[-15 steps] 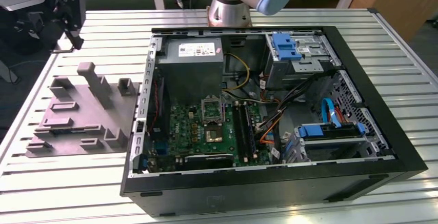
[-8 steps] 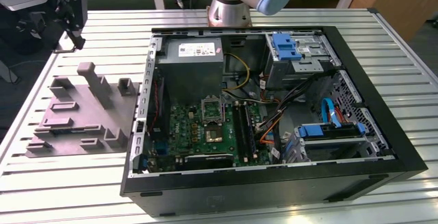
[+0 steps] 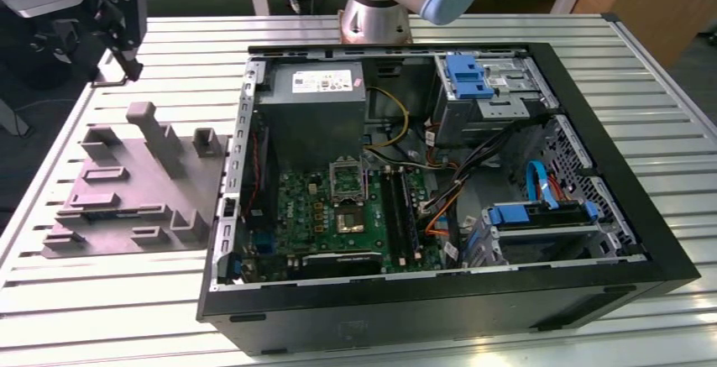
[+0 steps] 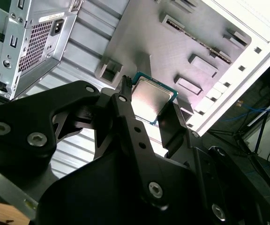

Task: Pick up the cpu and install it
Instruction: 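Pick up the cpu and move it towards the insertion slot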

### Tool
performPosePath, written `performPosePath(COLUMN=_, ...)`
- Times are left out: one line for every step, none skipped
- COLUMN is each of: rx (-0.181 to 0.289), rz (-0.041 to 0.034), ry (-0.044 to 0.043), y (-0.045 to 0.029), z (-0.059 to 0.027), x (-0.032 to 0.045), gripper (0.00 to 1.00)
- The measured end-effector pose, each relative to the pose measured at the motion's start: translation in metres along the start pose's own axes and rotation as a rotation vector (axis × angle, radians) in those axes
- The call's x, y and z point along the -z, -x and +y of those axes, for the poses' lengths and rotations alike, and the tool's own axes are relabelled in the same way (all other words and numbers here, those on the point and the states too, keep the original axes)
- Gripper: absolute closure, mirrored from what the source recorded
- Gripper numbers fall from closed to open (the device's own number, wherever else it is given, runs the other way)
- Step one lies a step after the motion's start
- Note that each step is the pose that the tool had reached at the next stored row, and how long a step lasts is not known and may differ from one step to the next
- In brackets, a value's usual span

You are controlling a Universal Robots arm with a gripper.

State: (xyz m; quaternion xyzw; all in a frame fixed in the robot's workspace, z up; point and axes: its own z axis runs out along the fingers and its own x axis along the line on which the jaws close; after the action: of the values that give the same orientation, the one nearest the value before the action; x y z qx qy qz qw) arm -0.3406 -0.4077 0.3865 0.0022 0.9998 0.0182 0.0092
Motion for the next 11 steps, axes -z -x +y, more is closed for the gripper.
performPosePath(rx=0.0, rz=0.0, ry=0.0, y=0.0003, z=0.0, x=0.0, gripper=0.53)
performPosePath(rx=0.0, rz=-0.0001, ry=0.0, y=0.0006, z=0.0, x=0.0, gripper=0.53)
performPosePath(rx=0.0, rz=-0.0001, ry=0.0, y=0.0008, z=0.0, x=-0.0001, gripper=0.53)
performPosePath(rx=0.0, rz=-0.0001, ry=0.0, y=0.0011, z=0.0, x=-0.0001, gripper=0.53)
performPosePath(rx=0.0, rz=-0.0001, ry=0.0, y=0.0013, z=0.0, x=-0.0001, gripper=0.53)
performPosePath(rx=0.0, rz=0.0, ry=0.0, y=0.0016, z=0.0, x=-0.0001, gripper=0.53)
performPosePath(rx=0.0, rz=-0.0001, ry=0.0, y=0.0018, z=0.0, x=-0.0001, gripper=0.53)
performPosePath(rx=0.0, rz=-0.0001, ry=0.0, y=0.0021, z=0.0, x=-0.0001, gripper=0.53)
performPosePath(rx=0.0, rz=0.0, ry=0.0, y=0.0025, z=0.0, x=-0.0001, gripper=0.53)
performPosePath(rx=0.0, rz=-0.0001, ry=0.0, y=0.0029, z=0.0, x=-0.0001, gripper=0.53)
performPosePath(rx=0.0, rz=-0.0001, ry=0.0, y=0.0032, z=0.0, x=-0.0001, gripper=0.53)
